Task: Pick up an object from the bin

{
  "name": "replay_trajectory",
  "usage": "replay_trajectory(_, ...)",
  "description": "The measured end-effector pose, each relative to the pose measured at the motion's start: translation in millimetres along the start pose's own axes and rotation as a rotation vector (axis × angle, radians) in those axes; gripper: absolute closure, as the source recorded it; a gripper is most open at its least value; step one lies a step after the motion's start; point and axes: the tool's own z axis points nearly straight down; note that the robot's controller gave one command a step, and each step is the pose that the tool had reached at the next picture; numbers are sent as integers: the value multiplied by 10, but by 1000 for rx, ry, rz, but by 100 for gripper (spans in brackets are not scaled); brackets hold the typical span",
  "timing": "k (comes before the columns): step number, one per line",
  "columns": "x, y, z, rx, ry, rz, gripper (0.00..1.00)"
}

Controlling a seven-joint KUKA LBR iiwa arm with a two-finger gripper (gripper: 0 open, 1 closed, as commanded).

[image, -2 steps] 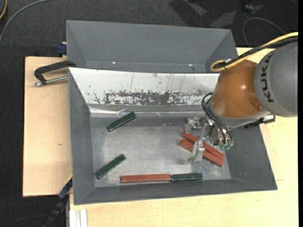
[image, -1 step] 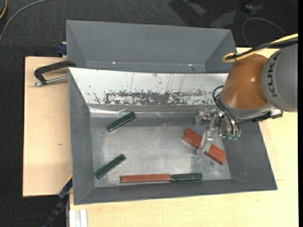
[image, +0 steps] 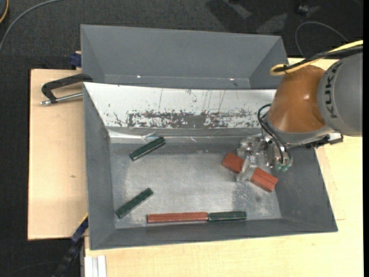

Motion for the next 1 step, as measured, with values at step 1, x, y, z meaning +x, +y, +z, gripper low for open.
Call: replay_trajectory(1,121,337,-1455,1,-8,32,100)
